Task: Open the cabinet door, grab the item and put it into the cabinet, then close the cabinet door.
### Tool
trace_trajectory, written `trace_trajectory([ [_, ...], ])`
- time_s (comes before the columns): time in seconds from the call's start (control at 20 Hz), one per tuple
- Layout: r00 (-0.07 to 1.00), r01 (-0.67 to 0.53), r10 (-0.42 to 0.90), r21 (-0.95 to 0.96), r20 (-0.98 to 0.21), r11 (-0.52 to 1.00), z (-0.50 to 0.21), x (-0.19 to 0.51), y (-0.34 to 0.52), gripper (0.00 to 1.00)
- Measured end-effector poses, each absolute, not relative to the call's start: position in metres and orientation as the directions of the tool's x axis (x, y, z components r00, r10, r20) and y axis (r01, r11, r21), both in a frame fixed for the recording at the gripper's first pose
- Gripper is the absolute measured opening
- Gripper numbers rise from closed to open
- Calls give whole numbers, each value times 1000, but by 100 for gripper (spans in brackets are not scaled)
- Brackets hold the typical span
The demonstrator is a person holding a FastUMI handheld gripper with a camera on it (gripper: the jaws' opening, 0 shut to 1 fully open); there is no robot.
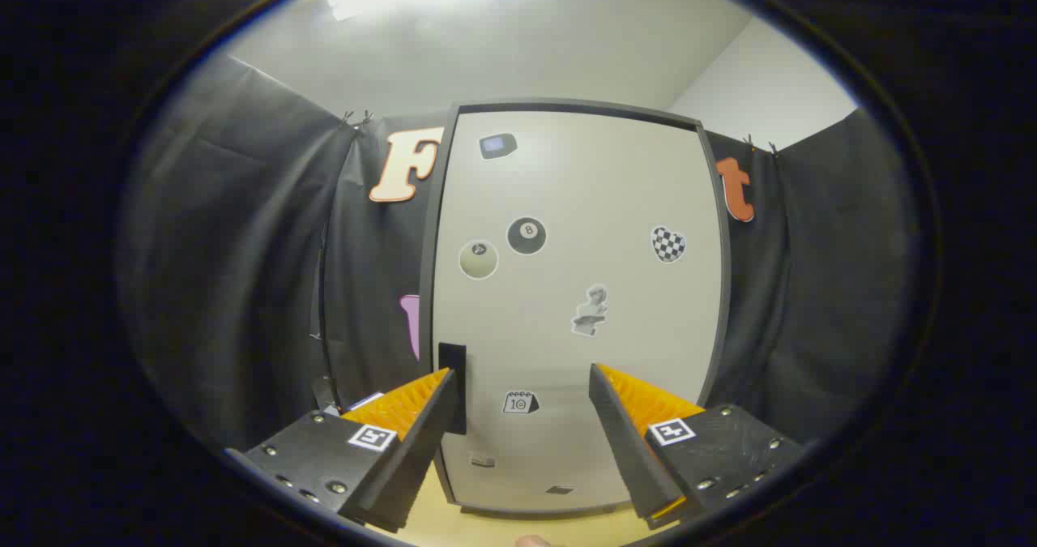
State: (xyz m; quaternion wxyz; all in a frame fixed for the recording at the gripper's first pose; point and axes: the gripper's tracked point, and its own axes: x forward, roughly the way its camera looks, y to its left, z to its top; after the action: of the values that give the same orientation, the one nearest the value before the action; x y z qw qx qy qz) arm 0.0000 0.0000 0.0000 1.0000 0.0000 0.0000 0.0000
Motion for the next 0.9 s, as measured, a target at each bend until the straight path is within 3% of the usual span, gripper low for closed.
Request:
trace_trajectory([
  [0.9,999,-32,32,-6,-21,999,-13,11,17,98],
])
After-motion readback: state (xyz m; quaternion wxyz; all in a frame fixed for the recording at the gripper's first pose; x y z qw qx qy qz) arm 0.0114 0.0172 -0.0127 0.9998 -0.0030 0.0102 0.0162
